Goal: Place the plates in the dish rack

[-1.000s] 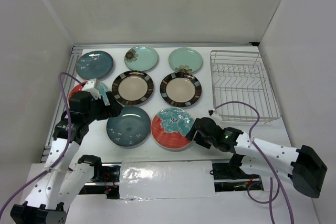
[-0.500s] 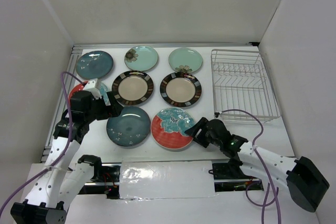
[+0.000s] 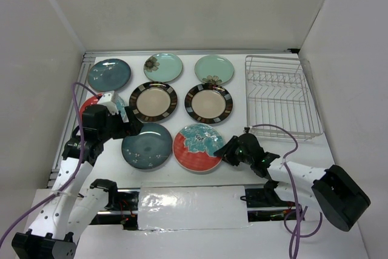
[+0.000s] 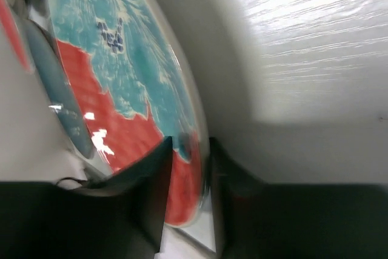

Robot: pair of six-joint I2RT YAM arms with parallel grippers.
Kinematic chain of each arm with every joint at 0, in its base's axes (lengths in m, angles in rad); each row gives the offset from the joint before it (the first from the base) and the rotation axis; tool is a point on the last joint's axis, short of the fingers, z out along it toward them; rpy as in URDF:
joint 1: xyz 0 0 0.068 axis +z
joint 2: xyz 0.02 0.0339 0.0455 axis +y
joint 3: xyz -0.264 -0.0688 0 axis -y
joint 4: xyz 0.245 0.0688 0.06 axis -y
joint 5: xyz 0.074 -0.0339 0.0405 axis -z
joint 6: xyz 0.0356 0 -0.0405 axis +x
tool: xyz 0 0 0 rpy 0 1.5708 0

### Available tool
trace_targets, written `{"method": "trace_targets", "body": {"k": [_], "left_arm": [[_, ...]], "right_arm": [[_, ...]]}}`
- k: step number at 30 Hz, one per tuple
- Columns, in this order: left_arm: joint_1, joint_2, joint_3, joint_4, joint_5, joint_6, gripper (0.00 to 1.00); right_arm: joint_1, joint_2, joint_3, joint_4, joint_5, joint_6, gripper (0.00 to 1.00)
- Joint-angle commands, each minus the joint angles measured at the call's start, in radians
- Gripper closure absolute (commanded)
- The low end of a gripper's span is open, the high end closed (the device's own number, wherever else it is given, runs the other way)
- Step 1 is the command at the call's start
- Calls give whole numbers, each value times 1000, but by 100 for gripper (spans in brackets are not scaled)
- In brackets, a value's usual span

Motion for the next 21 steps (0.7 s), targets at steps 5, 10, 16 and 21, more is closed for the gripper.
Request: {"method": "trace_targets", "body": {"k": [5,10,16,21], "left_arm": [[-6,-1,0,30,18,9,0],[-6,-1,0,30,18,9,0],[-6,-1,0,30,18,9,0],[-6,-1,0,30,9,9,0]], "right_arm": [[-3,-60,62,-200,25,-119,100],[23,-126,267,-448,76,-217,100],[94,-43,642,-720,179,-350,100],[189,76,951,-895,347,-413,100]]}}
